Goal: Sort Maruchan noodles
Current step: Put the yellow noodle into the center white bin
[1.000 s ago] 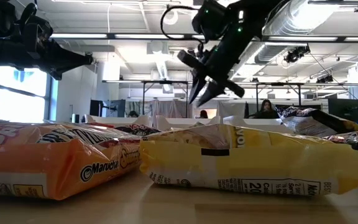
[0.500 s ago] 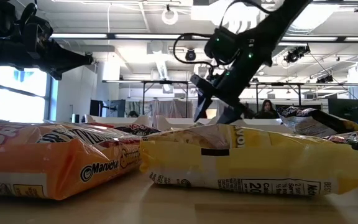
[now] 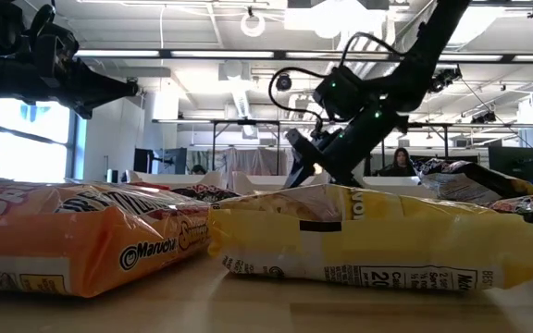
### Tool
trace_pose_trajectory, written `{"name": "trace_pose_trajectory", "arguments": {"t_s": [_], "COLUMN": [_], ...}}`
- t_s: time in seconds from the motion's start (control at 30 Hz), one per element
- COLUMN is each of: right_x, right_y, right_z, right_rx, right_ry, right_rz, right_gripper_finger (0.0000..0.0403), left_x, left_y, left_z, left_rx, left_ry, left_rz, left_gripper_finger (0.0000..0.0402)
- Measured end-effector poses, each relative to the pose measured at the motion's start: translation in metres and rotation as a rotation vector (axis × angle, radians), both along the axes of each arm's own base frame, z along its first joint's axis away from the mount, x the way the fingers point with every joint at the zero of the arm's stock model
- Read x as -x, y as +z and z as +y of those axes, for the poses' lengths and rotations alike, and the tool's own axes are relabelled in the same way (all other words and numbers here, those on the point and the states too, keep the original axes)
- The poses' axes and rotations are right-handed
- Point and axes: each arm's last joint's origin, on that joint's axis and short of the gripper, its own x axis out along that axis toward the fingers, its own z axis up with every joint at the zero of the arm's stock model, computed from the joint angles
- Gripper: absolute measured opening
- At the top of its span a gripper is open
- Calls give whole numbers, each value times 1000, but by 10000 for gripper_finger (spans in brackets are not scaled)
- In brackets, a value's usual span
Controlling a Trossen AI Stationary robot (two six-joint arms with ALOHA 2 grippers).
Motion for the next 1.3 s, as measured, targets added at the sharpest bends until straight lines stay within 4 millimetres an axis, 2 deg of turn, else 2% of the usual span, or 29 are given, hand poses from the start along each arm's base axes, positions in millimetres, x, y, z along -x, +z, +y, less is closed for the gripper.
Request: {"name": "trace_pose_trajectory", "arguments": {"t_s": [0.17, 0.27, 0.37, 0.6, 0.67, 0.87, 1.03, 1.3], "right_x": [-10, -15, -20, -25, -26, -32, -48, -78], "right_y": [-14, -20, -20, -17, -15, -9, 5, 29], "right_z": [-1, 0, 4, 13, 15, 21, 27, 39], "right_rx": [-7, -1, 19, 32, 40, 65, 85, 41], "right_ry": [35, 50, 77, 125, 132, 142, 155, 221], "right_rz": [-82, -123, -161, -210, -231, -287, -304, -147], "right_gripper_finger": [283, 251, 196, 35, 10, 4, 0, 0], "left_x": [0, 0, 0, 0, 0, 0, 0, 0], "left_y": [0, 0, 0, 0, 0, 0, 0, 0], "left_z": [0, 0, 0, 0, 0, 0, 0, 0], "left_rx": [0, 0, 0, 0, 0, 0, 0, 0], "left_ry": [0, 0, 0, 0, 0, 0, 0, 0], "left_rz": [0, 0, 0, 0, 0, 0, 0, 0], "left_gripper_finger": [3, 3, 3, 3, 3, 3, 3, 3]}}
